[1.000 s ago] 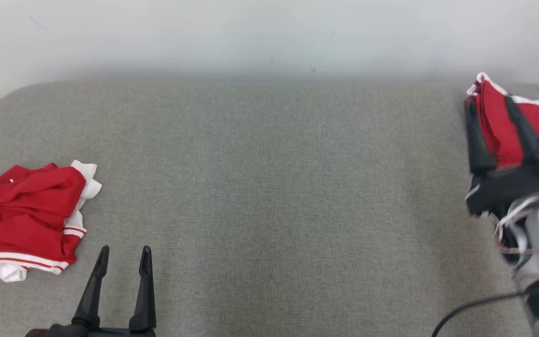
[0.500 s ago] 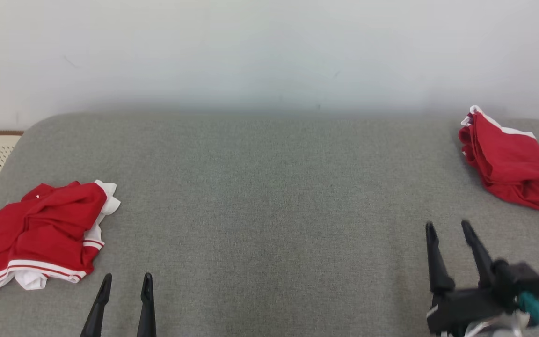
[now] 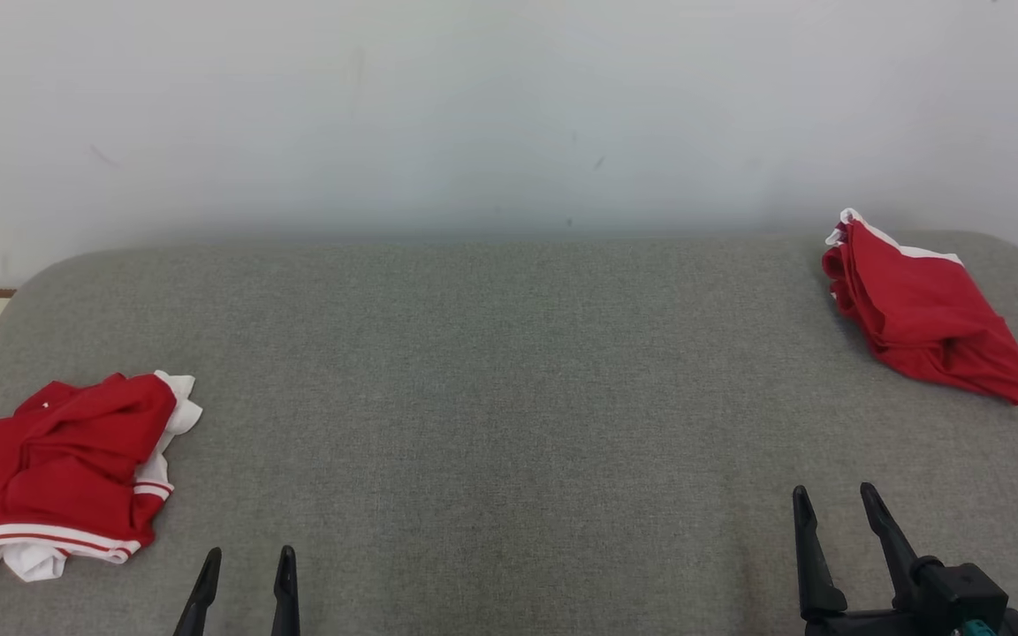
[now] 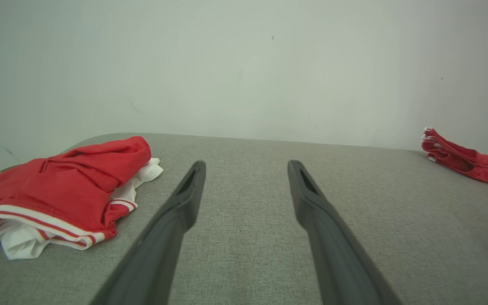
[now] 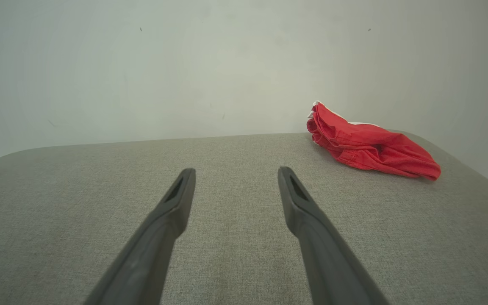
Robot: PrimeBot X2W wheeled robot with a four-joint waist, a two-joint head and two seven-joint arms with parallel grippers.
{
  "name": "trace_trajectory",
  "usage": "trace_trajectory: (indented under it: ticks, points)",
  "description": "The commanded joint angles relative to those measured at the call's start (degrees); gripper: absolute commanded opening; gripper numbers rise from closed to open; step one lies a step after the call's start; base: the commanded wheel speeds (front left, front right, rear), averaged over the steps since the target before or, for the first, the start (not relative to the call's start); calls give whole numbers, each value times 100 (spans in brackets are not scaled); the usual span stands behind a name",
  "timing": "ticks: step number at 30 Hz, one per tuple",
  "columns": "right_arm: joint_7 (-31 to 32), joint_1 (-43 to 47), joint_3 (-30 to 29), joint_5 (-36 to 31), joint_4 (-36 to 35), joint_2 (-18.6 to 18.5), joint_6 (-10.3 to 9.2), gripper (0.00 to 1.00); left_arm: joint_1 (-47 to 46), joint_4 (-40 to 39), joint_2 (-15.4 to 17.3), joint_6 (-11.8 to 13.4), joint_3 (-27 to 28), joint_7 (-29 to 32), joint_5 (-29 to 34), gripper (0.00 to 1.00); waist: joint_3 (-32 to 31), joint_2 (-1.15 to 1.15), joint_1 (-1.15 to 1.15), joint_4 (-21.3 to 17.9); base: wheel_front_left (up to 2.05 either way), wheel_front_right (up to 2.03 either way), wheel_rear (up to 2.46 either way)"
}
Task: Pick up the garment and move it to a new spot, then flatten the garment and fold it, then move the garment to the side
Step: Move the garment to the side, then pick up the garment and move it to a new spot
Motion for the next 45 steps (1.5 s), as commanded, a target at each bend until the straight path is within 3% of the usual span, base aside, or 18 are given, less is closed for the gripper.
trace_trajectory:
  ticks: [1,35,45]
  points:
    - [-8,35,1,-53,-13,23,-1,100,58,21,-1,15,-2,-16,21,100,-24,0,0,-39,0,0,0]
    - [-9,-19,54,58,310,110,-1,100,116,301,22,67,204,-16,7,100,-124,0,0,-49,0,0,0]
    - [-9,97,10,103,338,151,-1,100,71,351,22,19,204,-16,62,100,-159,0,0,288,0,0,0]
